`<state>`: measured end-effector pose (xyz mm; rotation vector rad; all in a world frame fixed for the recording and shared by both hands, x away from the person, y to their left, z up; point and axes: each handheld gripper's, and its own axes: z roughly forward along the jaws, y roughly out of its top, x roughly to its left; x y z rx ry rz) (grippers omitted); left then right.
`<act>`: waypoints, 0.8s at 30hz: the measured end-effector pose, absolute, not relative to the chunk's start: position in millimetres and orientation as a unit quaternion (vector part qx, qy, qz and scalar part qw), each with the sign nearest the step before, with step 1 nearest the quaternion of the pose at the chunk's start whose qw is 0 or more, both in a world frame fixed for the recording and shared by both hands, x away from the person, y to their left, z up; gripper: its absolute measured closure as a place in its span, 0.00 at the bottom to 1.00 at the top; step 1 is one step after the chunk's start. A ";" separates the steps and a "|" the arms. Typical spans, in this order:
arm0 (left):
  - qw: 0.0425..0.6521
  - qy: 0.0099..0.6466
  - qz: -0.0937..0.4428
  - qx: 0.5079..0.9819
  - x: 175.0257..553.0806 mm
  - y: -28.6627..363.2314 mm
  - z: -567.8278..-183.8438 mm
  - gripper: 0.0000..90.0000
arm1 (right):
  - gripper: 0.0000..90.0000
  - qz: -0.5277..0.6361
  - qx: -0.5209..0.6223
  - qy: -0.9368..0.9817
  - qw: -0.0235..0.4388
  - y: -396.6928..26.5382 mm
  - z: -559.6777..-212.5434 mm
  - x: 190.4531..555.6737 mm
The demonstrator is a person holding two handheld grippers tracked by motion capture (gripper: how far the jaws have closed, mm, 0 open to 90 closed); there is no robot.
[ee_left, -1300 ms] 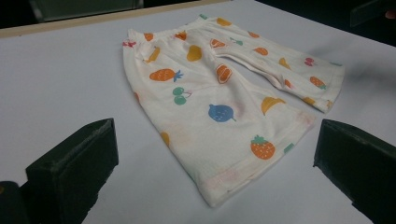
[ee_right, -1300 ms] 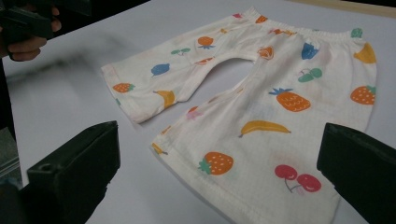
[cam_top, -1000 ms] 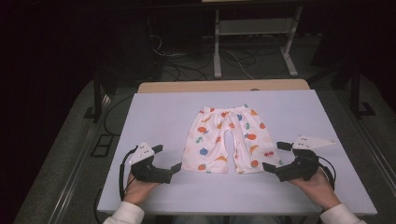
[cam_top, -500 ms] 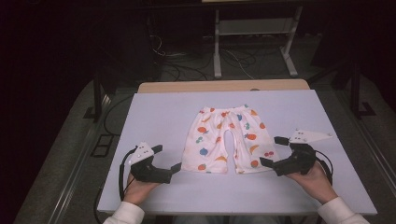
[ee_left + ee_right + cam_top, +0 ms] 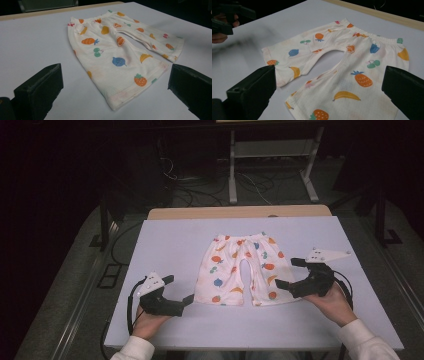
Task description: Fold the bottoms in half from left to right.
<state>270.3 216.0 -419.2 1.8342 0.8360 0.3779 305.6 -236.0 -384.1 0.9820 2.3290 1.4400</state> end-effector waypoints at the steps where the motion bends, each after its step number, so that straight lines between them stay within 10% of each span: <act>1: 0.519 0.349 0.157 0.765 270.1 216.0 -419.1 0.00 | 0.00 0.490 0.335 0.796 0.115 -235.4 -383.3 306.7; 24: 0.522 0.350 0.156 0.762 270.3 216.2 -419.0 0.00 | 0.00 0.489 0.332 0.799 0.111 -213.5 -369.6 344.8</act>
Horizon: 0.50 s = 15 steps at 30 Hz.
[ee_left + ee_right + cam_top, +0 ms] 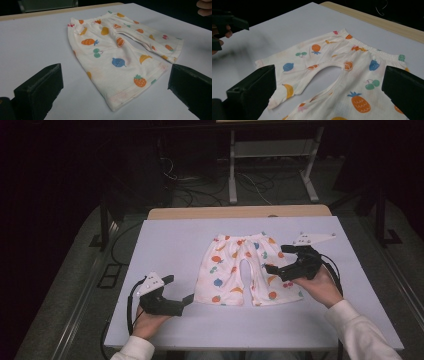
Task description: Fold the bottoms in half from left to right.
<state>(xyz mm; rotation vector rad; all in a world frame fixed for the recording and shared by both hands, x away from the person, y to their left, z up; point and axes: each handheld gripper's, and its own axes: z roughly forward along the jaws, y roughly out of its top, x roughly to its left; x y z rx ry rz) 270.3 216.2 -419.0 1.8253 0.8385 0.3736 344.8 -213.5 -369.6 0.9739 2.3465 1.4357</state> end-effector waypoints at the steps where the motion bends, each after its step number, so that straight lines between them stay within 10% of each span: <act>1: 0.522 0.350 0.156 0.762 270.4 216.2 -419.1 0.00 | 0.00 0.488 0.332 0.799 0.112 -212.0 -369.3 347.1; 15: 0.522 0.350 0.156 0.762 270.7 216.2 -419.2 0.00 | 0.00 0.489 0.323 0.804 0.104 -187.4 -358.8 370.5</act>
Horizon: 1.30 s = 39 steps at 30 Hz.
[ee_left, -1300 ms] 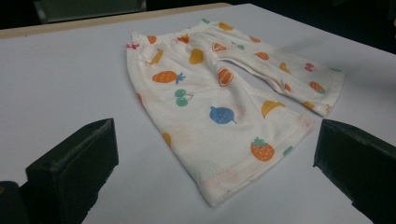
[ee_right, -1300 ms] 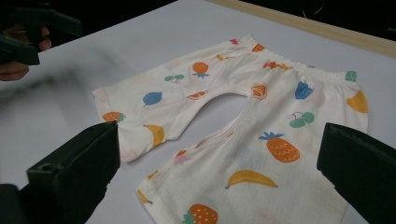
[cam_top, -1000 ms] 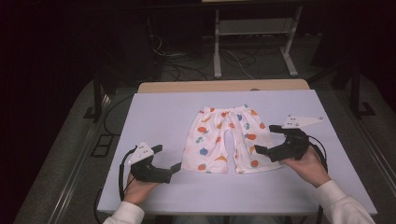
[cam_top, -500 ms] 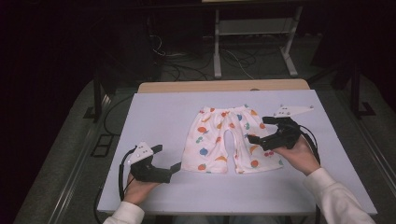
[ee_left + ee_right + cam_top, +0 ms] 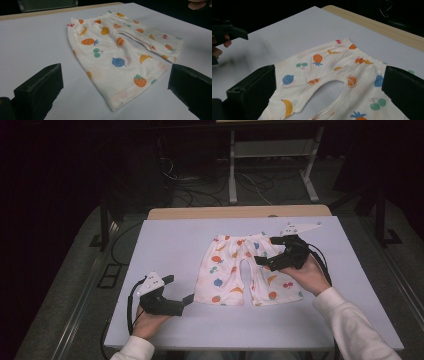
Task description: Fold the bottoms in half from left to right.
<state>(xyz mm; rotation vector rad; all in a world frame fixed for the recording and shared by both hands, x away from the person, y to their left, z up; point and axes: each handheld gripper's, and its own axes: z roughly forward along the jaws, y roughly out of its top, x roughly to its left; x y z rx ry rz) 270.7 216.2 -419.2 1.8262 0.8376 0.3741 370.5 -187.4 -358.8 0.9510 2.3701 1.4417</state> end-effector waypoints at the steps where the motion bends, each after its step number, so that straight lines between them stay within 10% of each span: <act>1: 0.522 0.350 0.155 0.762 270.8 216.3 -419.2 0.00 | 0.00 0.489 0.323 0.804 0.104 -187.4 -358.8 370.5; 39: 0.523 0.349 0.151 0.763 272.3 216.2 -419.6 0.00 | 0.00 0.485 0.353 0.794 0.101 -151.4 -368.5 430.8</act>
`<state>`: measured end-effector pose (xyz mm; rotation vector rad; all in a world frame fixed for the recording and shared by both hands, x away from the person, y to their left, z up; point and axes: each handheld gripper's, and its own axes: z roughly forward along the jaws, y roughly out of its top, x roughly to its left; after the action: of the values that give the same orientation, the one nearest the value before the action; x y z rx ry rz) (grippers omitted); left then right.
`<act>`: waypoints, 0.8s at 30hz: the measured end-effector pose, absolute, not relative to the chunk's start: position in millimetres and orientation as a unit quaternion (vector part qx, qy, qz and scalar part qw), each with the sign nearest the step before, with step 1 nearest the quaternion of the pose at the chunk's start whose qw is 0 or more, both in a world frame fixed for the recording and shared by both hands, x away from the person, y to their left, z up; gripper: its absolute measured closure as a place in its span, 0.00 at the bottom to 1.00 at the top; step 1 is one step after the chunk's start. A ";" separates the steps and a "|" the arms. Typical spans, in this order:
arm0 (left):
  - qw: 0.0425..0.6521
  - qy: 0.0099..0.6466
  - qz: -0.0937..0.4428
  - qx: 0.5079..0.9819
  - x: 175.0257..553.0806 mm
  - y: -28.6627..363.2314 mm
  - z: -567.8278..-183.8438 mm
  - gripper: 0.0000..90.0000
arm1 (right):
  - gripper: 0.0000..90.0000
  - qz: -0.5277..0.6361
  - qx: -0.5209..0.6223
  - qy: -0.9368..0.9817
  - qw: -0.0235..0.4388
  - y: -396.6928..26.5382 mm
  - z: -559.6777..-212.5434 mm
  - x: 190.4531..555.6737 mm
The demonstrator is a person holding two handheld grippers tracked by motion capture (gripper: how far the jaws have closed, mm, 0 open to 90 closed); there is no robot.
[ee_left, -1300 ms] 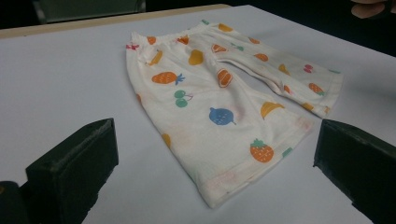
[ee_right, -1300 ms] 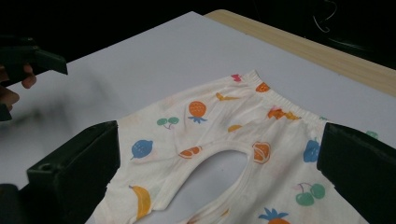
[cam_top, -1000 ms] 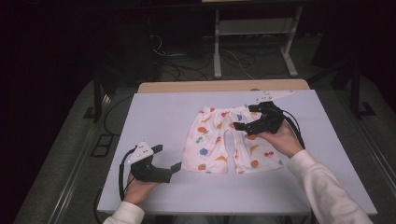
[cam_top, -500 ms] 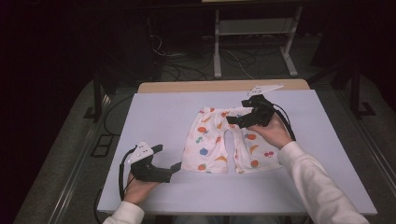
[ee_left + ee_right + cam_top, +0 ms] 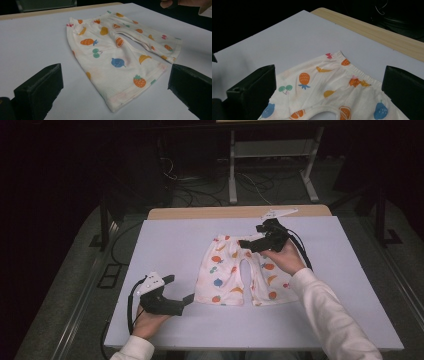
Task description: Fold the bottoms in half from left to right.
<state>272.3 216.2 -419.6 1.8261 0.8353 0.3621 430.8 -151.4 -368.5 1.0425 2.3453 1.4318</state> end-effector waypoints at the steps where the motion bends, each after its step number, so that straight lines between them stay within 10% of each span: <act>1: 0.523 0.349 0.151 0.763 272.4 216.1 -419.7 0.00 | 0.00 0.484 0.355 0.794 0.101 -151.0 -369.0 432.2; 24: 0.525 0.348 0.148 0.762 272.5 216.2 -419.6 0.00 | 0.00 0.484 0.361 0.792 0.095 -119.3 -371.8 469.1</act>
<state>272.5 216.2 -419.6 1.8241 0.8319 0.3549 469.1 -119.3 -371.8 1.0701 2.3469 1.4342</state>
